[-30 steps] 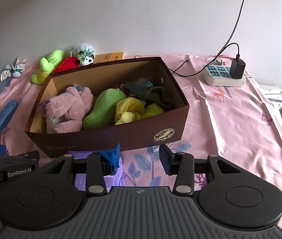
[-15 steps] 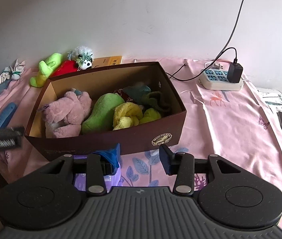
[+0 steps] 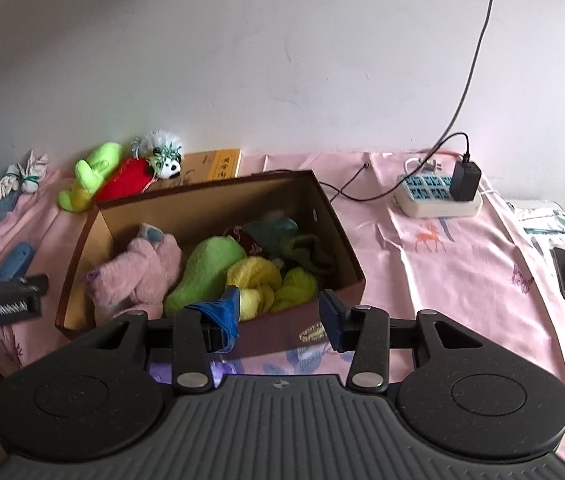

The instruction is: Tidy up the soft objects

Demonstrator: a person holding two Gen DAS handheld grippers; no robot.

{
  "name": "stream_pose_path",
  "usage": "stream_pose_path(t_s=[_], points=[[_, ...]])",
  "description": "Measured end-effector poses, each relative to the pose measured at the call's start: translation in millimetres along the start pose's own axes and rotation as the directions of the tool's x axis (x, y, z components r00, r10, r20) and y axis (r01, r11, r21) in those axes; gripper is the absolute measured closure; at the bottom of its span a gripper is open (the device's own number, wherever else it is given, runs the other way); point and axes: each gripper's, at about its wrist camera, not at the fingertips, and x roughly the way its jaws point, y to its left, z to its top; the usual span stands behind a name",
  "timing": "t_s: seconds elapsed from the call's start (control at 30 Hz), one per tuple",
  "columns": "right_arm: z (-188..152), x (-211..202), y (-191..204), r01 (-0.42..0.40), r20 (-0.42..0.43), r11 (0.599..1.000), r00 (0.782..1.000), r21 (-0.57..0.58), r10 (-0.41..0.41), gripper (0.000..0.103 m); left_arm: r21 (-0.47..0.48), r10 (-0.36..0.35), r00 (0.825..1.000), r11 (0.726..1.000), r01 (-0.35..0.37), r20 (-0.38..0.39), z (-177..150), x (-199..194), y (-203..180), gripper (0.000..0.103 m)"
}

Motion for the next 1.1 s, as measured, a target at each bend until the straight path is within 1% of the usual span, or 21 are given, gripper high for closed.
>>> stream_pose_path(t_s=[0.1, 0.23, 0.37, 0.57, 0.83, 1.1], points=[[2, 2, 0, 0.0, 0.006, 1.0, 1.0, 0.0, 0.0, 0.076, -0.018, -0.007, 1.0, 1.0, 0.007, -0.01, 0, 1, -5, 0.03], [1, 9, -3, -0.011, -0.011, 1.0, 1.0, 0.013, 0.011, 0.076, -0.042, -0.009, 1.0, 0.999, 0.008, -0.018, -1, 0, -11, 0.03], [1, 15, -4, -0.024, -0.025, 0.999, 0.999, 0.03, 0.024, 0.075, -0.042, -0.001, 1.0, 0.999, 0.0, -0.023, -1, 1, -16, 0.03], [3, 20, -4, -0.033, -0.025, 0.999, 0.999, 0.031, 0.034, 0.075, -0.046, 0.002, 1.0, 0.999, -0.003, -0.024, 0, 2, -16, 0.03], [5, 26, -4, -0.037, -0.024, 0.999, 0.999, 0.027, 0.038, 0.075, -0.064, -0.003, 0.999, 0.998, 0.001, -0.032, 2, 6, -18, 0.03], [3, 33, -5, -0.044, -0.043, 0.999, 0.998, 0.024, 0.045, 0.075, -0.08, -0.01, 0.999, 0.997, 0.007, -0.041, 0, 9, -20, 0.03]])
